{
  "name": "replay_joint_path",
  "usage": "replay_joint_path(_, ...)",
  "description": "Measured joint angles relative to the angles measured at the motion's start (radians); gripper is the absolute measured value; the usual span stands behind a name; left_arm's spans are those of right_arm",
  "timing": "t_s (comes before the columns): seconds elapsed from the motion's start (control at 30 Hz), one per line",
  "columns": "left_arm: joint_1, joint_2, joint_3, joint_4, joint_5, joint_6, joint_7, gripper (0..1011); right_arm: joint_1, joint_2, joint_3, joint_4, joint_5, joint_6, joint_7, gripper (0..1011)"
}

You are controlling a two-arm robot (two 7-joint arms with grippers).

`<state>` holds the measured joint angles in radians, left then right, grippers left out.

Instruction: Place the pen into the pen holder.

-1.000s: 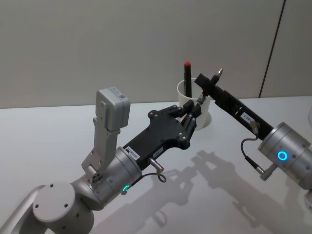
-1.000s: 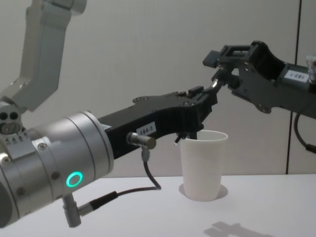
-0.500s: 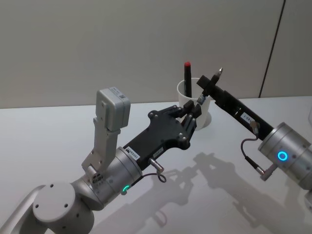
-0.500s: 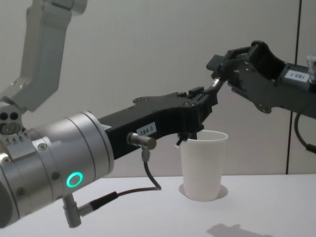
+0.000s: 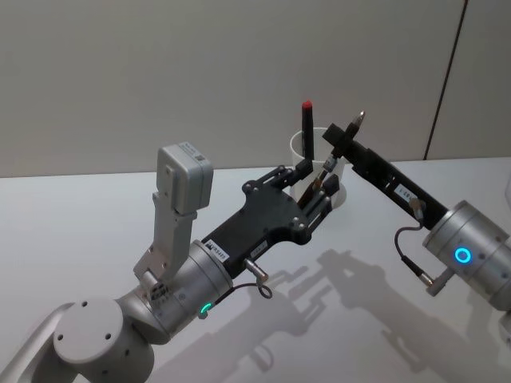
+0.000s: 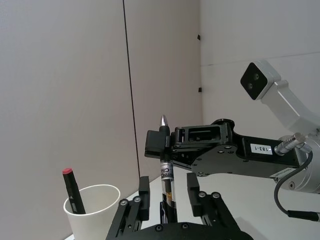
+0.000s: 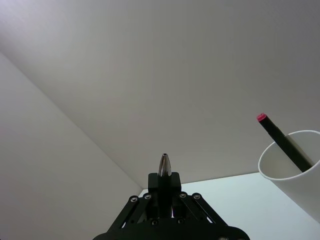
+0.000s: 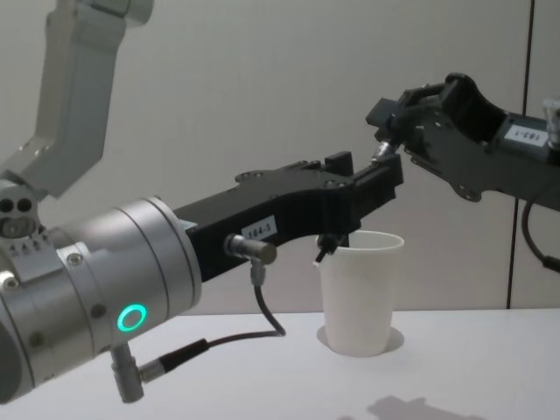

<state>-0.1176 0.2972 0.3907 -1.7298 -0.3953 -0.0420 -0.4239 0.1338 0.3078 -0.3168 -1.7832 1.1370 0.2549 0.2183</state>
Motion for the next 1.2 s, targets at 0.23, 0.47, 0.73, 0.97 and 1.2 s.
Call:
replay_joint_path(0.23, 0.000, 0.000, 0.000, 0.000, 0.000, 0.000, 0.000, 654, 0.000, 0.000, 0.000, 0.000, 0.000, 0.000, 0.000, 124)
replay_joint_path(0.47, 0.000, 0.000, 0.000, 0.000, 0.000, 0.000, 0.000, 856, 0.001, 0.001, 0.000, 0.000, -0.002, -0.002, 0.001, 124)
replay_joint_path(0.73, 0.000, 0.000, 0.000, 0.000, 0.000, 0.000, 0.000, 1001, 0.005, 0.013, 0.007, -0.001, -0.025, -0.027, 0.006, 124)
replay_joint_path(0.97, 0.000, 0.000, 0.000, 0.000, 0.000, 0.000, 0.000, 1001, 0.014, 0.038, 0.022, -0.003, -0.078, -0.060, 0.012, 124)
replay_joint_path(1.2, 0.000, 0.000, 0.000, 0.000, 0.000, 0.000, 0.000, 1001, 0.033, 0.055, 0.031, 0.007, -0.161, -0.094, 0.026, 125)
